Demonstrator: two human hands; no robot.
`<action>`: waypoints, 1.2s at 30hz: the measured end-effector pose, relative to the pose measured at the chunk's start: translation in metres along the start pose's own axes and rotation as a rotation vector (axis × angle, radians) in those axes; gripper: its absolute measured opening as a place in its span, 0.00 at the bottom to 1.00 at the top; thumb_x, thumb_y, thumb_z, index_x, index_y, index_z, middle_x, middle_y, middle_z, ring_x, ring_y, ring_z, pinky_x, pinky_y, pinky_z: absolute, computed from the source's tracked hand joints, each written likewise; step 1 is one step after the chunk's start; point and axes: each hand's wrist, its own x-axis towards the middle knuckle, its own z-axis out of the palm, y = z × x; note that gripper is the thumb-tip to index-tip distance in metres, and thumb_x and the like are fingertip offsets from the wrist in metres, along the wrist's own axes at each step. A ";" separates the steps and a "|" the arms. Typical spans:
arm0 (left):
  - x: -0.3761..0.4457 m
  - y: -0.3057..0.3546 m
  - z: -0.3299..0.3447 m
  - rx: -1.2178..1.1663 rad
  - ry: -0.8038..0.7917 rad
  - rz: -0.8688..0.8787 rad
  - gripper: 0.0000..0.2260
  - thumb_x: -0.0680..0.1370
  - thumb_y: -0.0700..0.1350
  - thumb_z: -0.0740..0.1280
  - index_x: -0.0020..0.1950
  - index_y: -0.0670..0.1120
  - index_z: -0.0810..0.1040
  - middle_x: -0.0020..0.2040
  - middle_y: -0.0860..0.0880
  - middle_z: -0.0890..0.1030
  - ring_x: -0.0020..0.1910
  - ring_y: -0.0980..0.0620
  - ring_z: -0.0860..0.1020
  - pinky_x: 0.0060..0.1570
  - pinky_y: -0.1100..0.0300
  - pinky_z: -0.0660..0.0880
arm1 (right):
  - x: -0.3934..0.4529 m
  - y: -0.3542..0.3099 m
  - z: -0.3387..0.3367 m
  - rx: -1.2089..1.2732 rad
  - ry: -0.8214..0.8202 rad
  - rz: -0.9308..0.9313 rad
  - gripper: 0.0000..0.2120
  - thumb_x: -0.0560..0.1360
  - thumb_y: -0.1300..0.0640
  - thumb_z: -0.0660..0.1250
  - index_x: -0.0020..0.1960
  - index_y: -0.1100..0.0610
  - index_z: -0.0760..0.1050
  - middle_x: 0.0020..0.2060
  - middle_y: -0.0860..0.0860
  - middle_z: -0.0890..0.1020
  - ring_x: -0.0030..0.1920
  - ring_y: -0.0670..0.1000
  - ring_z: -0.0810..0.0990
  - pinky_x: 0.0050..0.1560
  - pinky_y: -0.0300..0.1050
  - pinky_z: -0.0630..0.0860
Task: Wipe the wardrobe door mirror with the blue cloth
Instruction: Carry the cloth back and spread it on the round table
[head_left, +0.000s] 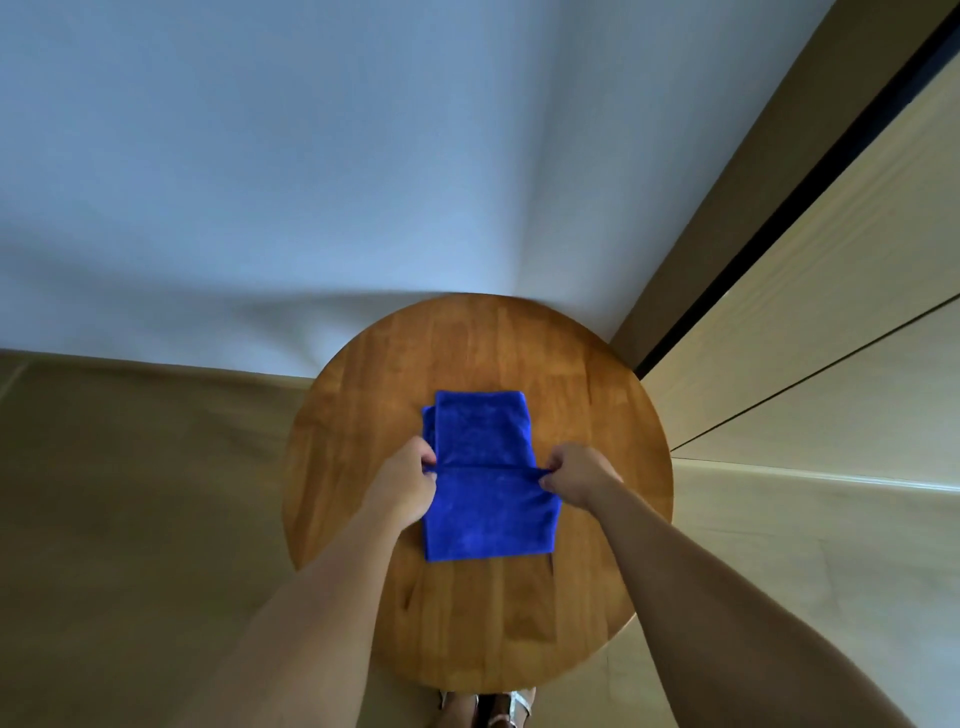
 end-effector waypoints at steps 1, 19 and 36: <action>0.009 0.004 -0.001 -0.030 0.060 0.004 0.06 0.78 0.41 0.62 0.49 0.53 0.69 0.47 0.54 0.75 0.43 0.57 0.73 0.40 0.63 0.68 | 0.008 -0.006 -0.004 -0.022 0.075 0.005 0.03 0.75 0.59 0.64 0.48 0.53 0.74 0.41 0.49 0.77 0.40 0.48 0.75 0.34 0.40 0.71; 0.067 0.005 0.047 -0.058 0.118 -0.498 0.29 0.78 0.58 0.60 0.71 0.41 0.59 0.68 0.41 0.67 0.65 0.41 0.68 0.61 0.47 0.69 | 0.087 -0.006 0.045 0.128 0.031 0.405 0.31 0.76 0.55 0.58 0.75 0.58 0.51 0.65 0.54 0.72 0.62 0.57 0.74 0.57 0.50 0.70; 0.067 -0.007 0.077 0.553 0.005 0.114 0.36 0.78 0.60 0.57 0.76 0.51 0.39 0.78 0.47 0.40 0.76 0.46 0.44 0.73 0.50 0.52 | 0.090 -0.004 0.073 -0.358 0.211 -0.097 0.43 0.74 0.57 0.63 0.77 0.54 0.37 0.77 0.52 0.42 0.76 0.57 0.48 0.74 0.53 0.53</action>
